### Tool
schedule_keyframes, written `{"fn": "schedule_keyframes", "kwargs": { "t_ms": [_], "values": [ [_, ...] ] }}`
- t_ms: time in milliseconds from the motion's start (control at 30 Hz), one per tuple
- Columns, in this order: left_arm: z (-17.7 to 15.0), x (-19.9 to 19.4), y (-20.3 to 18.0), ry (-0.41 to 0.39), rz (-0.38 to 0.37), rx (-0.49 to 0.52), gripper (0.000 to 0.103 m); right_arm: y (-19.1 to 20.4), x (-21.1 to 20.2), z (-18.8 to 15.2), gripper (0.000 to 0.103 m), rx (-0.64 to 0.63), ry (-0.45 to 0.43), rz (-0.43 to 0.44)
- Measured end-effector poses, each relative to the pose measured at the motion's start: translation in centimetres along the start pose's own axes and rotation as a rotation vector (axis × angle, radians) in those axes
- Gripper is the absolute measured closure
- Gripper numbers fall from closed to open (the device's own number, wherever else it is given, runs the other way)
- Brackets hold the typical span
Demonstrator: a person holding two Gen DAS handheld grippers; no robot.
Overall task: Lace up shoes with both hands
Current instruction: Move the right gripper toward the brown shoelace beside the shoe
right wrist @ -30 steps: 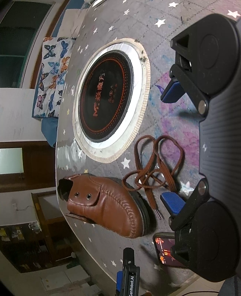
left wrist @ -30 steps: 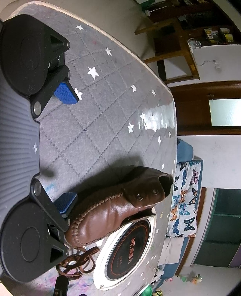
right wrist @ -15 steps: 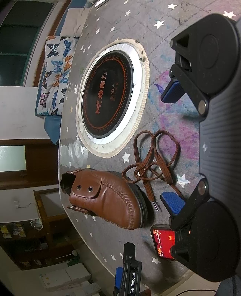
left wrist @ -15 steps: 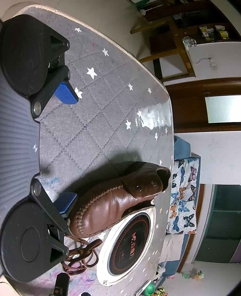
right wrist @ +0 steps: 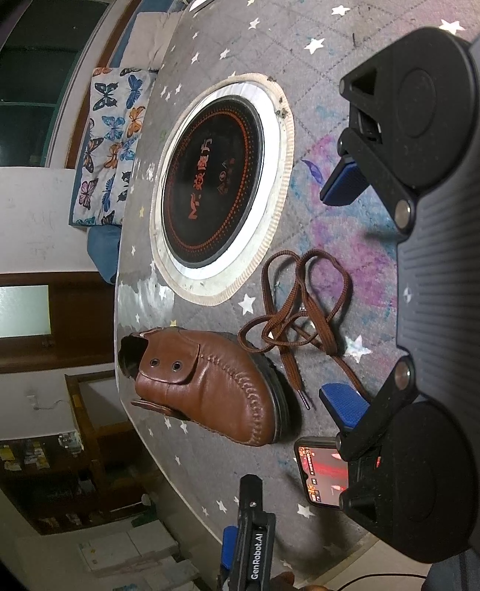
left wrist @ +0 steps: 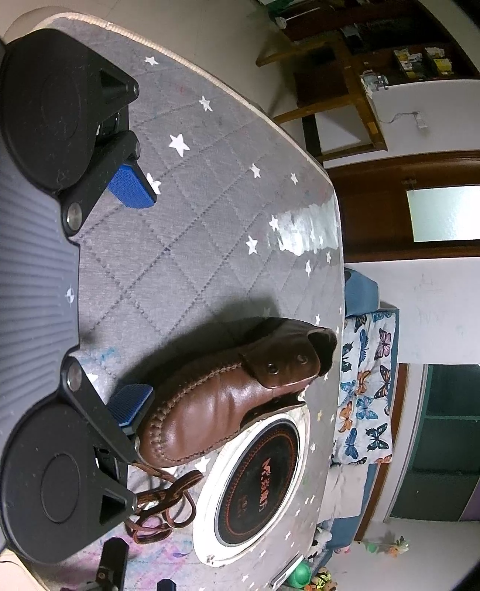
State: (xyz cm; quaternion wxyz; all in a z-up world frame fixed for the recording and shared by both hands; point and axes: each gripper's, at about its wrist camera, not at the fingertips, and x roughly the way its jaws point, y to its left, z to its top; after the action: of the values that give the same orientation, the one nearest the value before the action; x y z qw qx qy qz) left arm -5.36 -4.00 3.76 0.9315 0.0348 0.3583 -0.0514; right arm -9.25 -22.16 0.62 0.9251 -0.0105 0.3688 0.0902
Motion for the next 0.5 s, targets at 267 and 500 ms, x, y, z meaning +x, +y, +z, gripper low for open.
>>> {"fn": "schedule_keyframes", "kwargs": {
  "t_ms": [267, 500],
  "values": [
    [0.6, -0.4, -0.7, -0.008, -0.002, 0.044, 0.0, 0.2, 0.0, 0.2, 0.0, -0.005, 0.012, 0.015],
    [0.5, 0.0, -1.6, 0.006, -0.023, 0.069, 0.0, 0.3, 0.2, 0.2, 0.0, -0.018, 0.024, 0.03]
  ]
}}
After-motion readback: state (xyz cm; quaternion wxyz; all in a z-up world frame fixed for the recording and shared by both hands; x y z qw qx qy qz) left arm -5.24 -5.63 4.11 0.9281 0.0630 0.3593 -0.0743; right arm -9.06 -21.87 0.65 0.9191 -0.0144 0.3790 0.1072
